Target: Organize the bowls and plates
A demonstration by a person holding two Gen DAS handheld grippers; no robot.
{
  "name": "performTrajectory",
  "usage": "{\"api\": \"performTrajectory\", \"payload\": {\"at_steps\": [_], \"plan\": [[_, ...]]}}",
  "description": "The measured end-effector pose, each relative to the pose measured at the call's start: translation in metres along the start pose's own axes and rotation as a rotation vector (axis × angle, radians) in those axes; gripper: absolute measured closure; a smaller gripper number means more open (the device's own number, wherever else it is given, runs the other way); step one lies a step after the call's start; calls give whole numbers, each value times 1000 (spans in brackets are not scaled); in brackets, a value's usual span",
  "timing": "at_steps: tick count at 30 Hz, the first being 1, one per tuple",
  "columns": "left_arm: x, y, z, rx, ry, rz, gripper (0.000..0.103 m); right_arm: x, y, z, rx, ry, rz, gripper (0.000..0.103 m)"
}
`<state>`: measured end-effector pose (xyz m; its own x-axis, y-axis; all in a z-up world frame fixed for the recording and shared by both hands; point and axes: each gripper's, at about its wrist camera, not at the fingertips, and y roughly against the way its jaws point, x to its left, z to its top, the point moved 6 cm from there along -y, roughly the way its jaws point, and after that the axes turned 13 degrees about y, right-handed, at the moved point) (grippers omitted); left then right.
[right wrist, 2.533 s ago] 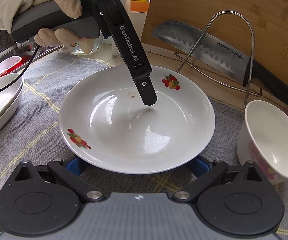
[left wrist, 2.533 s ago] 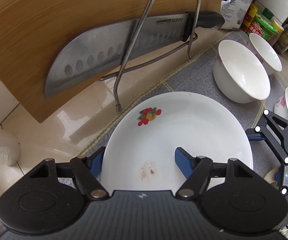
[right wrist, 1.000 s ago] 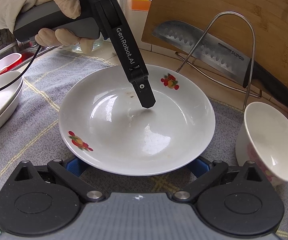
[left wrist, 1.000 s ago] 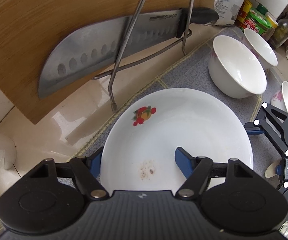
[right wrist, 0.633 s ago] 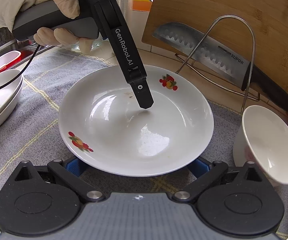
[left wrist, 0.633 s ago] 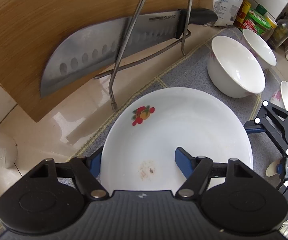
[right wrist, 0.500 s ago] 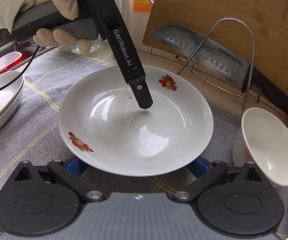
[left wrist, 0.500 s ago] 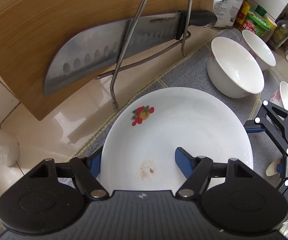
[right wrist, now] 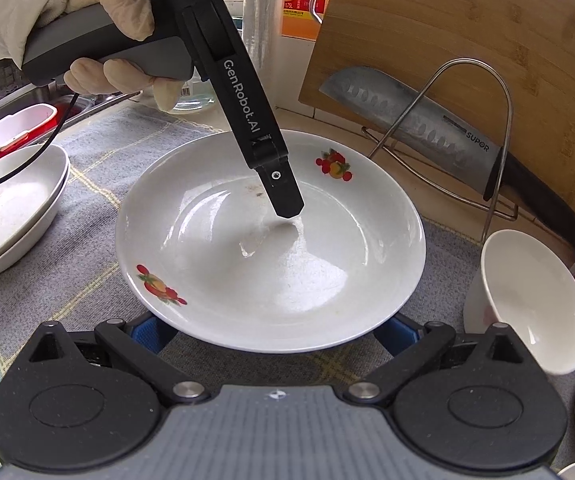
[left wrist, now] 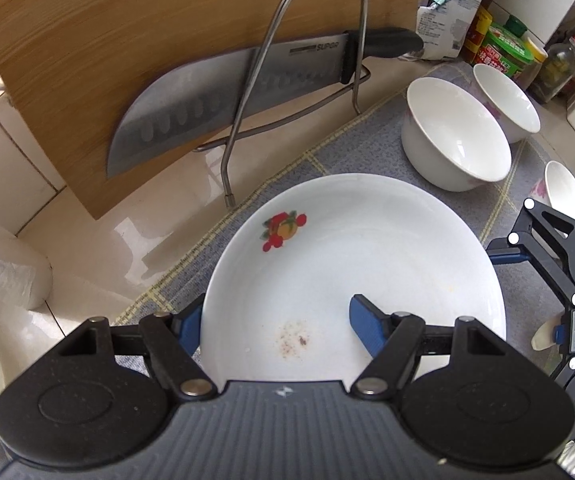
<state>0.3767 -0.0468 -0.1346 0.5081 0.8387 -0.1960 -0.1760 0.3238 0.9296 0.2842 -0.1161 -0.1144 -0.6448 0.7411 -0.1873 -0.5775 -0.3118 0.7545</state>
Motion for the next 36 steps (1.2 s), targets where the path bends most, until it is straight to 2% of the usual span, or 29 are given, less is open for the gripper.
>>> {"api": "performTrajectory", "payload": {"at_steps": [36], "plan": [[-12,54,-58,-57,80,50,30,52,53,11,-49,96,33,0]]}}
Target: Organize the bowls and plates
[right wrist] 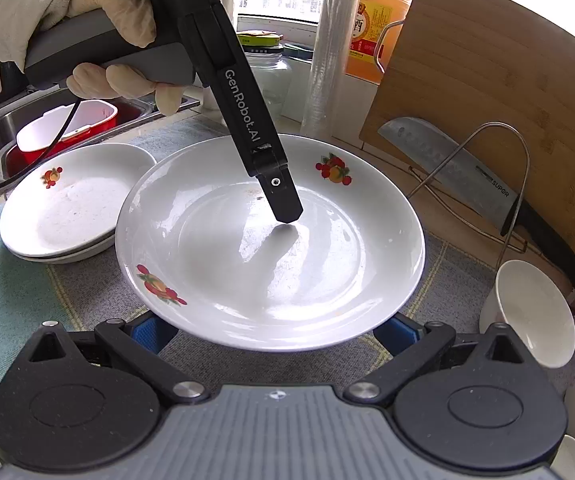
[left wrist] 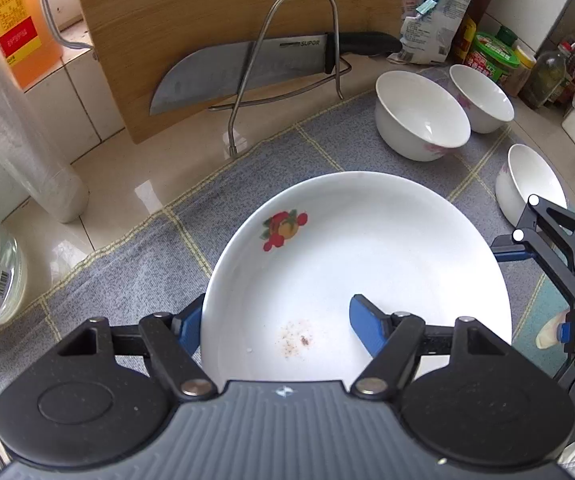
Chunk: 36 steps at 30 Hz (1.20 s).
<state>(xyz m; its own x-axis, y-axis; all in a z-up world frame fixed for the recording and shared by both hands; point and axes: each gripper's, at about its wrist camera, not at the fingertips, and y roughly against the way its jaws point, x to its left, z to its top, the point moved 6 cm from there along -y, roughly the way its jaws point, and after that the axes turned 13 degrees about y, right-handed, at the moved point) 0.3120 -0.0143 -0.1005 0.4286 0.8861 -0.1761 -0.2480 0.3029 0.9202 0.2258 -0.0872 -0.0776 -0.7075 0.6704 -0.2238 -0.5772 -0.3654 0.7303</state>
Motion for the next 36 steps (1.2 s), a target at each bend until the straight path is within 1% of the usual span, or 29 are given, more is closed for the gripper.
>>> {"api": "performTrajectory", "payload": {"at_steps": [19,36], "plan": [[16,32,-36,-38,88,46,30,30,9,17,-39,96,52,0],[53,65,-83,-71,229,102,30,73,5,43,-79,207,146,0]]}}
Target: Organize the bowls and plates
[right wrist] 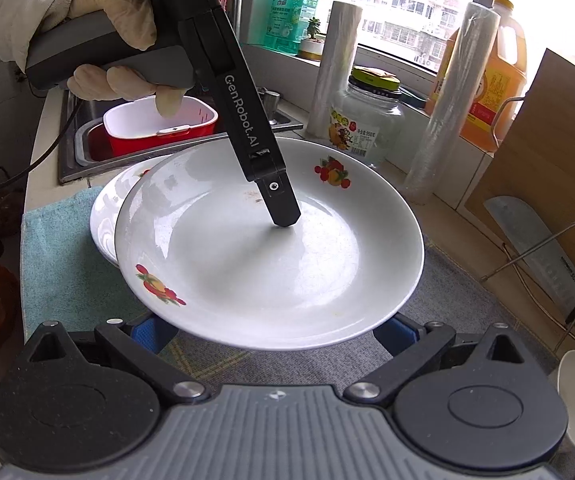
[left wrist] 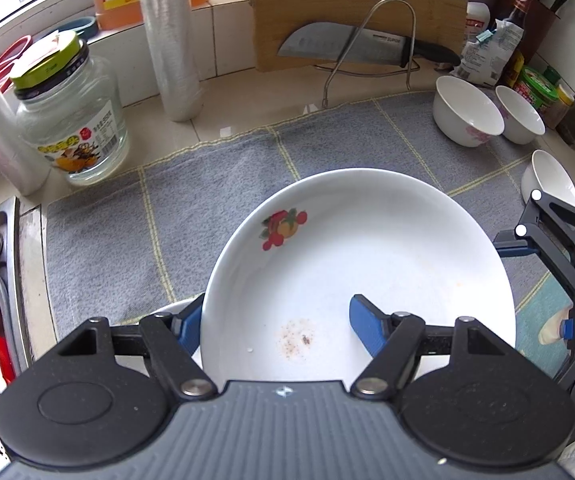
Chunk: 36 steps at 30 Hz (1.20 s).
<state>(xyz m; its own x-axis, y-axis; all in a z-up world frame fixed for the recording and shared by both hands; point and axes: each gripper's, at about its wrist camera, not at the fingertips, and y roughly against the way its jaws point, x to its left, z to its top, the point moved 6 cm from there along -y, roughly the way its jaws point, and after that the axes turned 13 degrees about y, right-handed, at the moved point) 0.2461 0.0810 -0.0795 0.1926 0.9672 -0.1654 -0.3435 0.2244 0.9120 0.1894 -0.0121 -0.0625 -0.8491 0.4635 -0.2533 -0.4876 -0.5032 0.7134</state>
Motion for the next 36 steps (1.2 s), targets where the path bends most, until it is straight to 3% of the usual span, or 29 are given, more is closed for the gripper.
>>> {"api": "performTrajectory", "payload": {"at_steps": [18,36], "plan": [[54,18,-22,-14,112,25,30,30,-24,33,-11,76,83,0],[74,5,-32,15,159,-5,30,41,-41,39,32,93,118,0]]}}
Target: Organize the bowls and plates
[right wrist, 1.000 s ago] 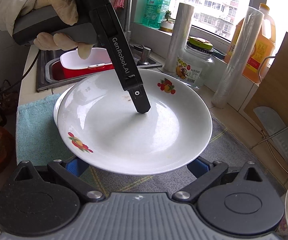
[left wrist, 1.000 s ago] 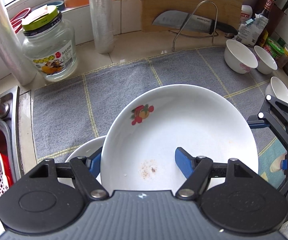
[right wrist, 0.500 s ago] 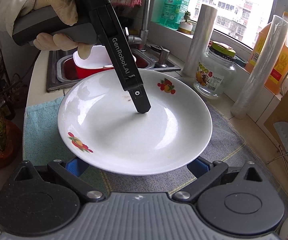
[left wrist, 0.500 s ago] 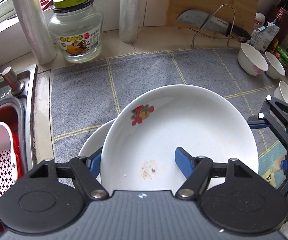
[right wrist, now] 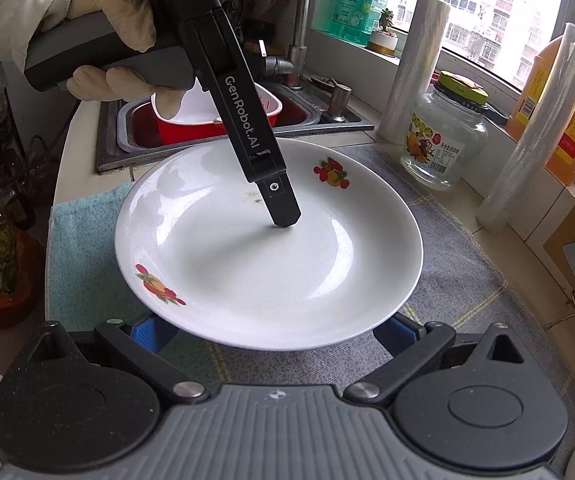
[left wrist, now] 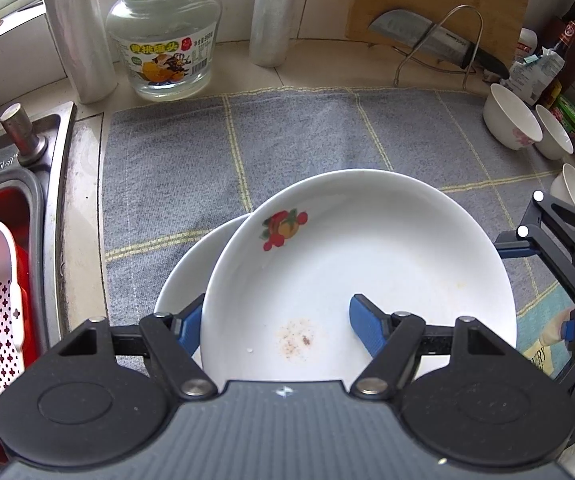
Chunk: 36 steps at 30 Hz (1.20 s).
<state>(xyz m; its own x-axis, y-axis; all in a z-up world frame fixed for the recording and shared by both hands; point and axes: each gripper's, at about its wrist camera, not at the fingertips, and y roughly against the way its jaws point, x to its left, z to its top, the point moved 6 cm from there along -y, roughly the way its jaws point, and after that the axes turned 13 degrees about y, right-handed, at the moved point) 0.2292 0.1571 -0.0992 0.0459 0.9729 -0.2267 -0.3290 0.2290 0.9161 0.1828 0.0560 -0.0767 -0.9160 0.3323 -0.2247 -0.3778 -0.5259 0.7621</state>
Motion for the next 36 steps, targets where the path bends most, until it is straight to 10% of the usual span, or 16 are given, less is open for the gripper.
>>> {"api": "performTrajectory", "payload": {"at_steps": [36], "plan": [[6,-12,-3,41,21,-4,28,5,-3,-1,47,39,-14,0]]}}
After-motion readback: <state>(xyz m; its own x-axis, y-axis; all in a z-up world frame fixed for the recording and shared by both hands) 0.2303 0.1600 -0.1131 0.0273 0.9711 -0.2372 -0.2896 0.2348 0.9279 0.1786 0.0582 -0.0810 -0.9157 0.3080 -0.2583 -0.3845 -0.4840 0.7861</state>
